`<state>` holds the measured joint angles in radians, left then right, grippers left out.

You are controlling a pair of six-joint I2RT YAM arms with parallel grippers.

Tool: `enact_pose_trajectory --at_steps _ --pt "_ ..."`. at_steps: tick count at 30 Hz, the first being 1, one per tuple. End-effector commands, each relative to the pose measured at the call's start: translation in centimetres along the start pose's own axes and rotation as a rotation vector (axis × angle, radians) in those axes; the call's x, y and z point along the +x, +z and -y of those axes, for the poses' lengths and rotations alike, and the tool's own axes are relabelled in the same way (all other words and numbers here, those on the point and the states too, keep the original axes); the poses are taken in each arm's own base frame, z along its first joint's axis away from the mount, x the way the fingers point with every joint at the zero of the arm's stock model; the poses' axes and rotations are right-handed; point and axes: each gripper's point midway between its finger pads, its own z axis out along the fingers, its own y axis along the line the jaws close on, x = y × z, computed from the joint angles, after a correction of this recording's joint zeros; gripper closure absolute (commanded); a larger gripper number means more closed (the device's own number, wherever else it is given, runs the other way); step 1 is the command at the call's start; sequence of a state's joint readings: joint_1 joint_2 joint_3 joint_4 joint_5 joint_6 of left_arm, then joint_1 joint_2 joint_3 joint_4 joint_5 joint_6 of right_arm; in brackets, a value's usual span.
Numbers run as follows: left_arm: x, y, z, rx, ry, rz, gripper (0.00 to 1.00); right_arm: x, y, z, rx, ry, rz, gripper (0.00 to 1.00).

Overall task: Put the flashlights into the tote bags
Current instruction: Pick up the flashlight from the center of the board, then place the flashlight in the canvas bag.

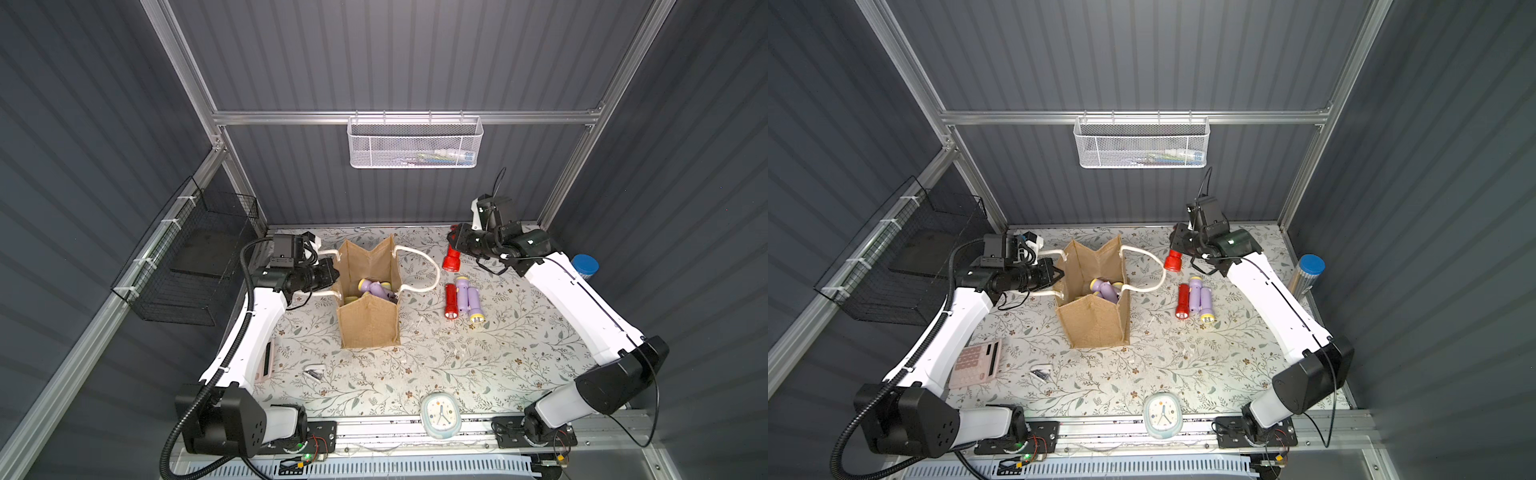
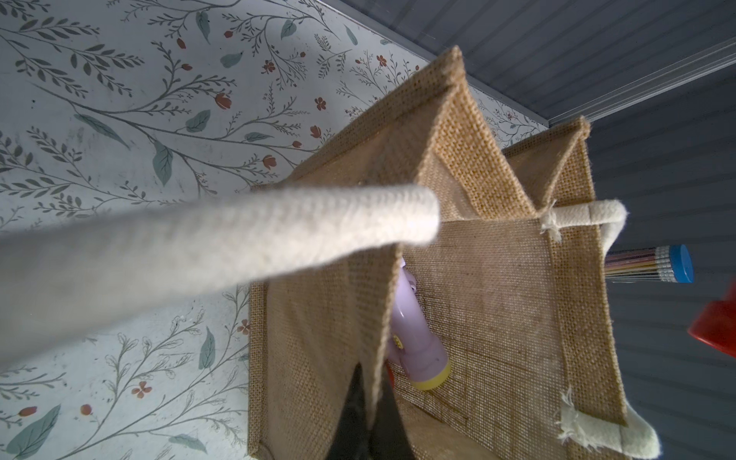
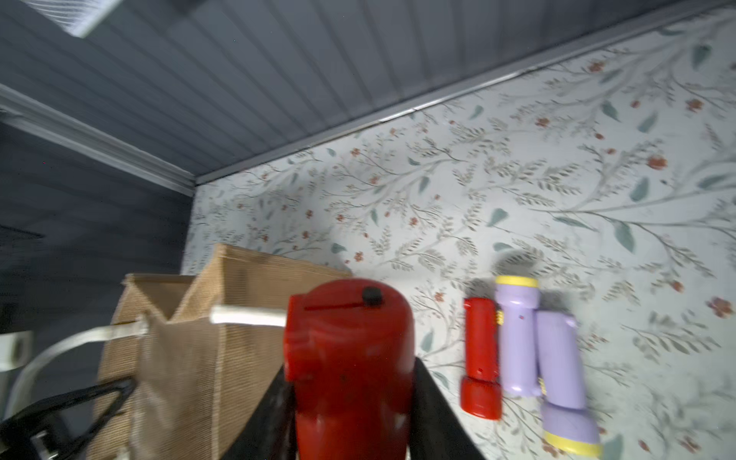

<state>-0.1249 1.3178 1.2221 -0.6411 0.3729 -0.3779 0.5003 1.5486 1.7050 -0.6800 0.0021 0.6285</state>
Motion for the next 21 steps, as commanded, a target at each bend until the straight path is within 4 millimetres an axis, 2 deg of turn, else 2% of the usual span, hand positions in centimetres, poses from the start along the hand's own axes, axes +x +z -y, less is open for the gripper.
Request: enact_pose_trajectory --at_steps 1,5,7,10,15,21 --pt "-1.3 -1.2 2.1 0.062 0.027 0.052 1.0 -0.6 -0.4 -6.1 -0.188 -0.032 0.02 0.83" --pt "-1.2 -1.4 2.3 0.07 0.031 0.057 1.0 0.1 0.3 -11.3 -0.325 -0.073 0.014 0.83" --pt "-1.2 -1.4 2.3 0.072 0.033 0.059 1.0 1.4 1.3 -13.8 -0.4 -0.084 -0.028 0.83" --pt "-1.0 -1.5 2.3 0.078 0.033 0.063 1.0 3.8 3.6 -15.9 -0.435 -0.107 -0.096 0.83" --pt "-1.0 -1.8 3.3 0.131 0.033 0.071 1.0 8.5 8.1 -16.7 -0.405 -0.17 -0.213 0.85" --pt "-0.6 -1.7 3.2 0.134 0.027 0.064 1.0 13.1 11.6 -15.1 -0.301 -0.25 -0.311 0.85"
